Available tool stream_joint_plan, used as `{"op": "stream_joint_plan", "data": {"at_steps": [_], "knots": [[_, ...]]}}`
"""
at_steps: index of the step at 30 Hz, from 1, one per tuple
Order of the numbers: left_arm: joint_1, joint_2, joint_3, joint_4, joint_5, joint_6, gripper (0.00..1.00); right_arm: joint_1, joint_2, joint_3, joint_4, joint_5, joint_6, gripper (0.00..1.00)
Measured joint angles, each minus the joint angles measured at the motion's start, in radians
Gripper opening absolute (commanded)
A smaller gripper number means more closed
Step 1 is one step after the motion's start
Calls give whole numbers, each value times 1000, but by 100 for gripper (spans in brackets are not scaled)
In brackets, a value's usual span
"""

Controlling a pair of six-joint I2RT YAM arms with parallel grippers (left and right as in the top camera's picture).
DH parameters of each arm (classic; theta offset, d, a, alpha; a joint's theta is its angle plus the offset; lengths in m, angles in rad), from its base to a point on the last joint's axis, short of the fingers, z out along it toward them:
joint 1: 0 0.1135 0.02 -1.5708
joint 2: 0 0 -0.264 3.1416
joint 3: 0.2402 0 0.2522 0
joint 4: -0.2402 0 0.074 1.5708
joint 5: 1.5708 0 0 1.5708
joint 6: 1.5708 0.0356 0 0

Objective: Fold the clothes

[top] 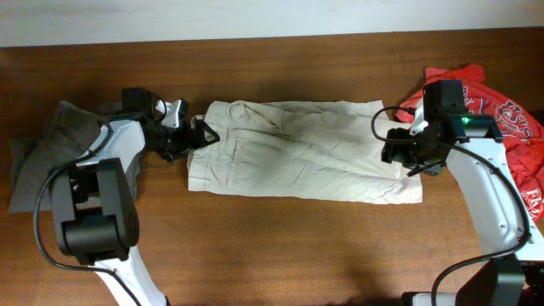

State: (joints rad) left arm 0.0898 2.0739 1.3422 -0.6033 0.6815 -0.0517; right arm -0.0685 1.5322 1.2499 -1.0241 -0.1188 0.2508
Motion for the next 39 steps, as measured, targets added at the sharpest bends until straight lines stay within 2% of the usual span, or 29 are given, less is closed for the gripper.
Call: {"op": "stream_joint_plan", "data": {"at_steps": [6, 7, 9, 14, 19, 23, 29, 33, 39], "knots": [[-29, 33, -3, 37, 22, 10, 30, 0, 0, 0, -2, 0, -1, 66], [-36, 40, -5, 41, 19, 10, 17, 0, 0, 0, -2, 0, -1, 65], [-44, 52, -9, 45, 29, 13, 1, 0, 0, 0, -1, 0, -1, 64], [-45, 56, -9, 19, 59, 30, 0, 0, 0, 0, -1, 0, -1, 64], [-27, 50, 47, -162, 57, 33, 1, 0, 0, 0, -2, 0, 0, 64], [8, -11, 131, -332, -15, 41, 0, 0, 0, 0, -5, 0, -1, 64], [28, -178, 334, -486, -161, 68, 1, 0, 0, 0, -7, -23, 0, 63], [-15, -246, 447, -551, -220, 84, 0, 0, 0, 0, 21, -97, -1, 63], [-189, -246, 459, -543, -289, 72, 0, 0, 0, 0, 33, -140, -1, 63]]}}
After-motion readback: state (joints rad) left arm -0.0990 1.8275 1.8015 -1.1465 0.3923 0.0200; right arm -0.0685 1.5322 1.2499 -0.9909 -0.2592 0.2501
